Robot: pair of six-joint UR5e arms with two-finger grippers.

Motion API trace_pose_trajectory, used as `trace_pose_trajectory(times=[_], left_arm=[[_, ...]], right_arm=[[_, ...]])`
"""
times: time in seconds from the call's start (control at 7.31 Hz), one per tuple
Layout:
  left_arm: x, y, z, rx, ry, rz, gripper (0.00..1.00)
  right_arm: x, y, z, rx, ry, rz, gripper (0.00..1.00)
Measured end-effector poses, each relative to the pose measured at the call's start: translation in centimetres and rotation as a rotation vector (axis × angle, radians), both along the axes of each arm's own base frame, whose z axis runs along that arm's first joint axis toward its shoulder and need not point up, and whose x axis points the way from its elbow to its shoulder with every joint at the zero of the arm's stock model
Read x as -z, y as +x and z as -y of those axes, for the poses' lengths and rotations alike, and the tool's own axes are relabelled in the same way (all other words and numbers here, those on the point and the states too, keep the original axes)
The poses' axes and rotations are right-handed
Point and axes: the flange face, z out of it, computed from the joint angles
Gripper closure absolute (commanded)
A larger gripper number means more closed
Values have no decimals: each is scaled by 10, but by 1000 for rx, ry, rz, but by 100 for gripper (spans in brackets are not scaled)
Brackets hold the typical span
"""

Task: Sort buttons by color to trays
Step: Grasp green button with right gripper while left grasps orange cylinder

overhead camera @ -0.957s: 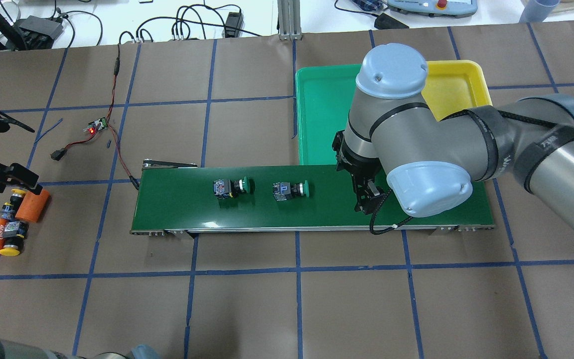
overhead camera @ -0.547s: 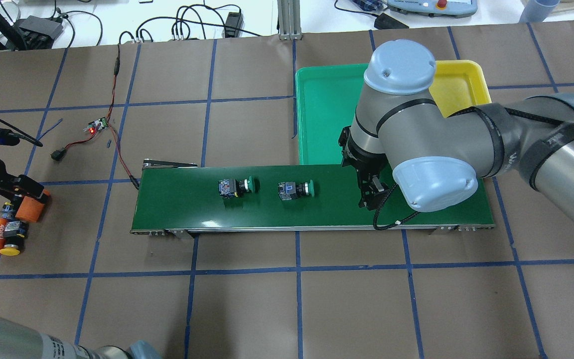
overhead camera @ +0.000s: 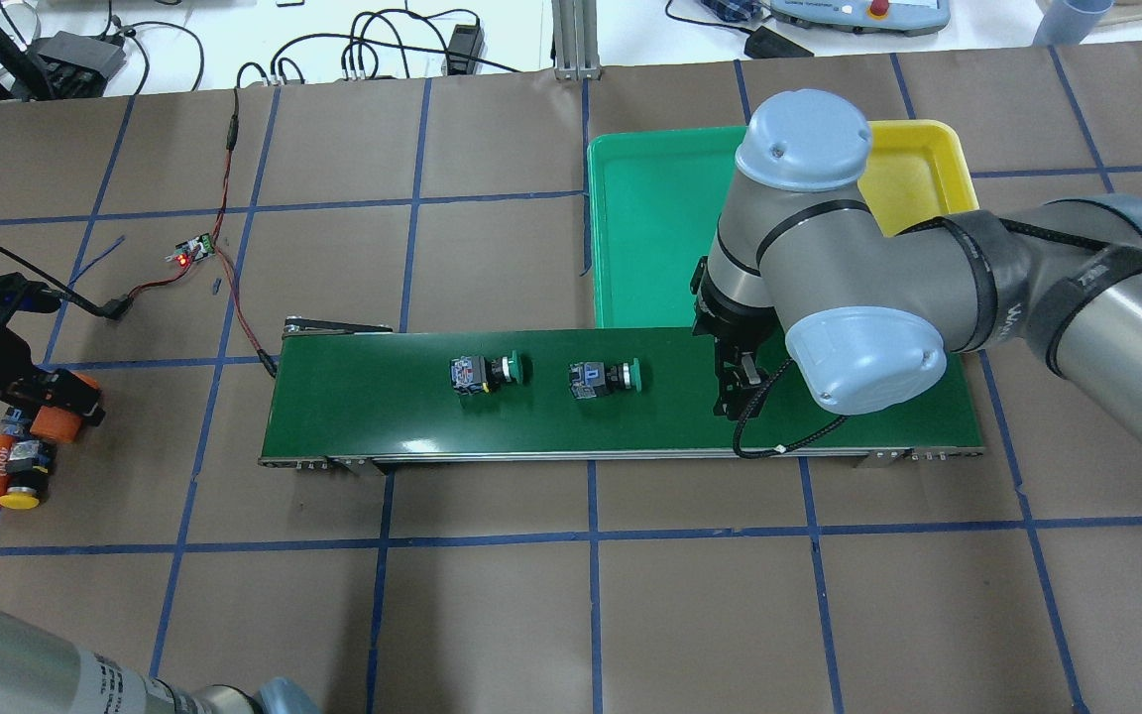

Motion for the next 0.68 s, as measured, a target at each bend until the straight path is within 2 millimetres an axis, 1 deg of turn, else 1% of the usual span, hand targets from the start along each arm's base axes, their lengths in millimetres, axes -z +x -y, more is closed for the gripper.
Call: trace_pose_trajectory(times=[0.14,0.27,0.41,0.55,0.68], left_arm=[[4,0,-1,0,6,-5,21],[7,-1,-1,0,10,-7,28],[8,-2,0,2,12,-7,52],[7,-2,0,3,13,-5,78],[5,-4,1,5,12,-2,98]], right_arm=[[0,0,1,4,-1,1,0],[-2,0,2,6,-9,2,0],[-2,1,3,6,-25,3,0],[-2,1,7,3,-49,1,0],[0,2,8,-2,-60,-1,0]])
